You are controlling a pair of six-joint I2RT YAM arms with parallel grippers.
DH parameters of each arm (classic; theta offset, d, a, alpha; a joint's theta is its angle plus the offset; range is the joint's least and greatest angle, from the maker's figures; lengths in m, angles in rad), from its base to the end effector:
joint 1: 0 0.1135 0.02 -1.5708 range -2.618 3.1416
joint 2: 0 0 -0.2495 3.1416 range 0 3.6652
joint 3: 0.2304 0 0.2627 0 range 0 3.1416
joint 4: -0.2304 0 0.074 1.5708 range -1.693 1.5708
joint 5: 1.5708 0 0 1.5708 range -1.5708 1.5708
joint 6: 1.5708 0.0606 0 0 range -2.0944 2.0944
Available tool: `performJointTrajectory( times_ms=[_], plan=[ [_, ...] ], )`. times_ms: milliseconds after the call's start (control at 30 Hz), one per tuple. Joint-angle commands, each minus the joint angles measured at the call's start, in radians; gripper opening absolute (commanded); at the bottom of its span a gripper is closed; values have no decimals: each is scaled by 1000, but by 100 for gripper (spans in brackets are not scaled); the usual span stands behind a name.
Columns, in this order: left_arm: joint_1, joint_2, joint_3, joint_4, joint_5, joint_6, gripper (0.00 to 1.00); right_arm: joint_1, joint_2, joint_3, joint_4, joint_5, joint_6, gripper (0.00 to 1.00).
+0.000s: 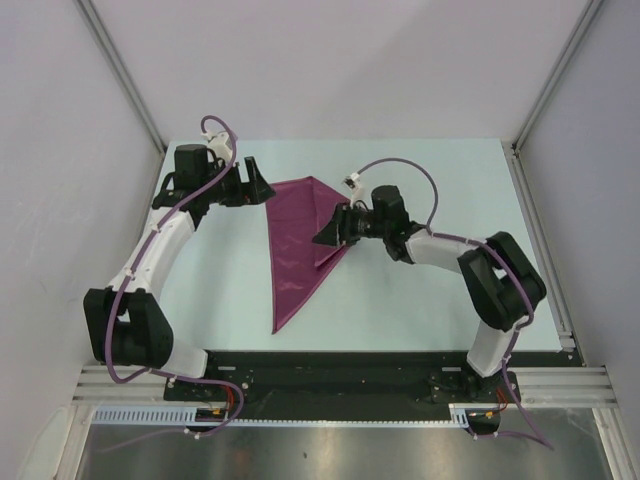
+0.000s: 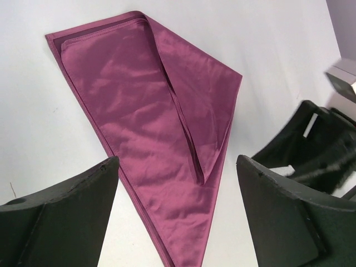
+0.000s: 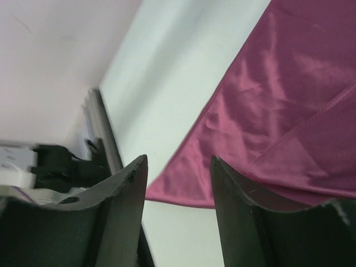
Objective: Fold the napkin, place the utensils inside, and roll it up
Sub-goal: Fold the napkin at the center of the board.
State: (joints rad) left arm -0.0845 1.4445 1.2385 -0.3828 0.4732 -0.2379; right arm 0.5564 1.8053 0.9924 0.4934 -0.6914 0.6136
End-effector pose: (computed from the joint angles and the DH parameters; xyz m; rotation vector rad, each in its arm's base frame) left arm 0.3540 -0.0577 0.2964 0.1116 2.1645 -0.6960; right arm 0.3294 0.2504 0.1738 -0.4669 2.0308 1.4101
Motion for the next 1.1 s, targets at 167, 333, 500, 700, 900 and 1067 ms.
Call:
performJointTrajectory(
  times_ms=[167, 333, 500, 700, 900, 1067],
  plan=[
    [8, -56, -4, 16, -34, -1, 91, 369, -100, 146, -556, 393, -610, 54],
    [8, -64, -5, 13, -51, 3, 91, 536, -40, 183, -622, 549, -666, 54],
    [9, -58, -5, 12, -44, 0, 91, 690, 17, 202, -628, 690, -722, 55],
    [8, -61, -4, 12, -39, -3, 91, 770, 66, 207, -607, 871, -771, 54],
    [9, -64, -4, 10, -44, -1, 91, 804, 94, 186, -540, 992, -818, 54],
    [11, -62, -1, 10, -38, -1, 91, 818, 120, 196, -519, 1006, -867, 53]
  ],
)
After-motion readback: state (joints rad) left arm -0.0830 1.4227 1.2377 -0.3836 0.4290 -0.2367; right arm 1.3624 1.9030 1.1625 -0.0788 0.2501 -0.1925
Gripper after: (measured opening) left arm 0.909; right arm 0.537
